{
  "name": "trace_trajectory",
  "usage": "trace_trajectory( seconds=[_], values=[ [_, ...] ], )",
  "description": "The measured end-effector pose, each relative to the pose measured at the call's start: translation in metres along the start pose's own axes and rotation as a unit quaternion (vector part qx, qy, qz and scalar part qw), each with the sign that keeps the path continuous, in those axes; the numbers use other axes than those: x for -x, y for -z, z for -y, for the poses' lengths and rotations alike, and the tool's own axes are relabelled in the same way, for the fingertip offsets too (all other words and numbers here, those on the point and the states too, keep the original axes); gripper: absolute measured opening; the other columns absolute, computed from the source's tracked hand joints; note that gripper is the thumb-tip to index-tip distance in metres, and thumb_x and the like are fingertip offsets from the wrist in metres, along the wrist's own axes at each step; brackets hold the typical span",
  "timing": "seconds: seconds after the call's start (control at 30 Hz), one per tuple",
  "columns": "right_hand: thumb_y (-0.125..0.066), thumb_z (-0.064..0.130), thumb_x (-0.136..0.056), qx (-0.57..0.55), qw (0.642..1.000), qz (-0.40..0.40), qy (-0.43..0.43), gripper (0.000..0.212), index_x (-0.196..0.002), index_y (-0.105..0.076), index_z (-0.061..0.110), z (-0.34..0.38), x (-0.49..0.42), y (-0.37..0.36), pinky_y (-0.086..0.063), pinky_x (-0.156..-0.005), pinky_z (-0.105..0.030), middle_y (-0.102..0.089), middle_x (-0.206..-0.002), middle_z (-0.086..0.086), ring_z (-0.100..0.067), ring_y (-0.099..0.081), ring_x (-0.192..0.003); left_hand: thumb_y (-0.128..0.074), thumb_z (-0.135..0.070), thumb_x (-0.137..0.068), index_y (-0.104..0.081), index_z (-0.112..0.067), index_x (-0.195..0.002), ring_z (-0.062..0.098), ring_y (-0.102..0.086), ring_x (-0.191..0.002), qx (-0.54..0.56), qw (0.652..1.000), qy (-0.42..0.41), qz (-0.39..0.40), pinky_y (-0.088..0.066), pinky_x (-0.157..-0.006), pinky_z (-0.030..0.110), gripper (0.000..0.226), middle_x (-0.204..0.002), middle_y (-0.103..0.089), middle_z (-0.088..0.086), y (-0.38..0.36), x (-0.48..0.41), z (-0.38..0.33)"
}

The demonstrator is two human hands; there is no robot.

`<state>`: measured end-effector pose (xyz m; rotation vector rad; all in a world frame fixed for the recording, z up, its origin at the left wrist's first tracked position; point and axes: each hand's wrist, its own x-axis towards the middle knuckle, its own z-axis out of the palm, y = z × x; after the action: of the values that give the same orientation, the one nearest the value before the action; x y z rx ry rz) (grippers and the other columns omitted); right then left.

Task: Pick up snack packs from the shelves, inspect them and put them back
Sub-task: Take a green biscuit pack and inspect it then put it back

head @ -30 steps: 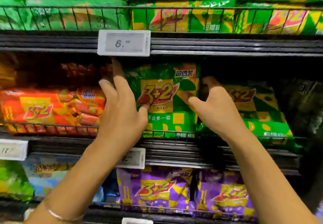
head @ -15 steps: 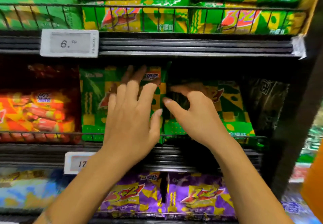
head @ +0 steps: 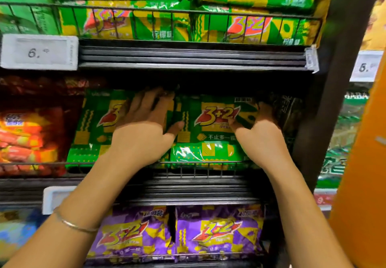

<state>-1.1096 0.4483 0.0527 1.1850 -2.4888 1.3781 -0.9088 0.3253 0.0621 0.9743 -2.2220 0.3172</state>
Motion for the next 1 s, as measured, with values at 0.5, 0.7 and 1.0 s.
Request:
trace_trajectory(
  seconds=[0.5,0.7,1.0],
  values=[
    [-0.078,0.009,-0.078,-0.228,0.953,-0.197,0.035,0.039,-0.102,-0.055,0.029,-0.003,-0.010,-0.006,-0.051,-0.065,-0.033,-0.062,-0.090,0.005,-0.025,-0.066,-0.087,-0.045,-0.058,-0.094,-0.038,-0.019,-0.157,0.032,-0.033,-0.148,0.048,0.996,0.033,-0.063,-0.027,-0.121,0.051,0.075,-0.158,-0.042,0.008,0.004,0.015,-0.009],
    [-0.077,-0.001,-0.085,-0.374,0.918,-0.132,0.020,0.051,-0.131,-0.067,0.020,0.004,-0.022,-0.002,-0.060,-0.091,-0.039,-0.074,-0.112,0.000,-0.022,-0.071,-0.103,-0.046,-0.034,-0.099,-0.049,-0.012,-0.145,0.043,-0.046,-0.124,0.027,0.993,0.031,-0.115,-0.043,-0.100,0.055,0.052,-0.143,-0.053,0.019,0.009,0.023,-0.013],
    [-0.081,0.007,-0.084,-0.465,0.884,-0.032,-0.022,0.047,-0.129,-0.070,0.017,-0.007,-0.029,-0.005,-0.059,-0.096,-0.055,-0.077,-0.116,-0.010,-0.034,-0.075,-0.104,-0.043,-0.060,-0.073,-0.037,-0.031,-0.151,0.042,-0.040,-0.133,-0.017,0.989,0.064,0.129,-0.041,-0.108,0.054,0.084,-0.140,-0.048,0.014,0.039,0.012,0.024]
  ],
)
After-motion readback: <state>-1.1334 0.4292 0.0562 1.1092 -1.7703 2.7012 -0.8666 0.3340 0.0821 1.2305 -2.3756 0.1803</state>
